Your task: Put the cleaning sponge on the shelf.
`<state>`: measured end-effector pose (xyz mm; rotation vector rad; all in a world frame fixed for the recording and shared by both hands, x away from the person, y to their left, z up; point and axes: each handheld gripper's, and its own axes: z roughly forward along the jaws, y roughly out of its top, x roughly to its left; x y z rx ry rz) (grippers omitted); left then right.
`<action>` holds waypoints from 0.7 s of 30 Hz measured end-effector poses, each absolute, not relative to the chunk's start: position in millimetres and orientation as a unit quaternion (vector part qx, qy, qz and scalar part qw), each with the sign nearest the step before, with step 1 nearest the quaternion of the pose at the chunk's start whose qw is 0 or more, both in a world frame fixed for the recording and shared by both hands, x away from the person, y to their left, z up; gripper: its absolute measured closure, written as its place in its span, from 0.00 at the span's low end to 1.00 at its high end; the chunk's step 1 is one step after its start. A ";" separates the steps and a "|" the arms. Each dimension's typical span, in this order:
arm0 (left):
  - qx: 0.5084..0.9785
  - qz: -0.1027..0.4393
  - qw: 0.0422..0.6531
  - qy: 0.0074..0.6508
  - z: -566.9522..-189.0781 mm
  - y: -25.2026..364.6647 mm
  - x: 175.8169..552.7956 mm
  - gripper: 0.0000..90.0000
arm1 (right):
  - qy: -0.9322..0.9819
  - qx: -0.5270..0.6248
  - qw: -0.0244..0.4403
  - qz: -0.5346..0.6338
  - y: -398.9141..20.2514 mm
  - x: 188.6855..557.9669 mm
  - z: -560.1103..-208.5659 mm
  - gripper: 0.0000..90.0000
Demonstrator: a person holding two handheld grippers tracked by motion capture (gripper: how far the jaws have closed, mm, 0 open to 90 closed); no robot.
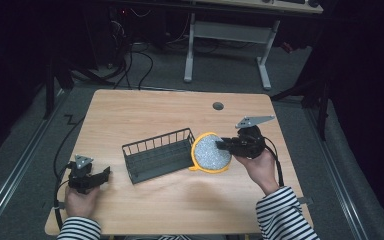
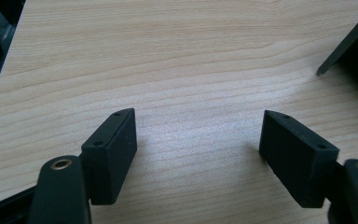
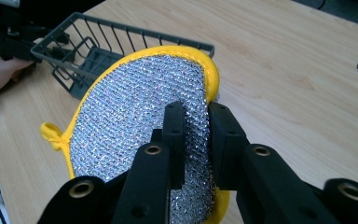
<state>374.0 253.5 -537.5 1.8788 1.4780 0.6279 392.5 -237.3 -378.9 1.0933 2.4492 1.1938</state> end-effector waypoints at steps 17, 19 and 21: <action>0.718 0.238 0.330 0.565 -537.5 253.8 374.0 0.31 | 0.834 0.349 0.096 0.416 -187.1 432.9 -356.2 0.87; 0.718 0.238 0.330 0.565 -537.5 253.8 374.0 0.31 | 0.835 0.349 0.096 0.415 -184.6 435.1 -356.2 0.87; 0.718 0.237 0.331 0.565 -537.5 254.1 374.0 0.31 | 0.837 0.350 0.095 0.410 -174.1 444.6 -356.5 0.87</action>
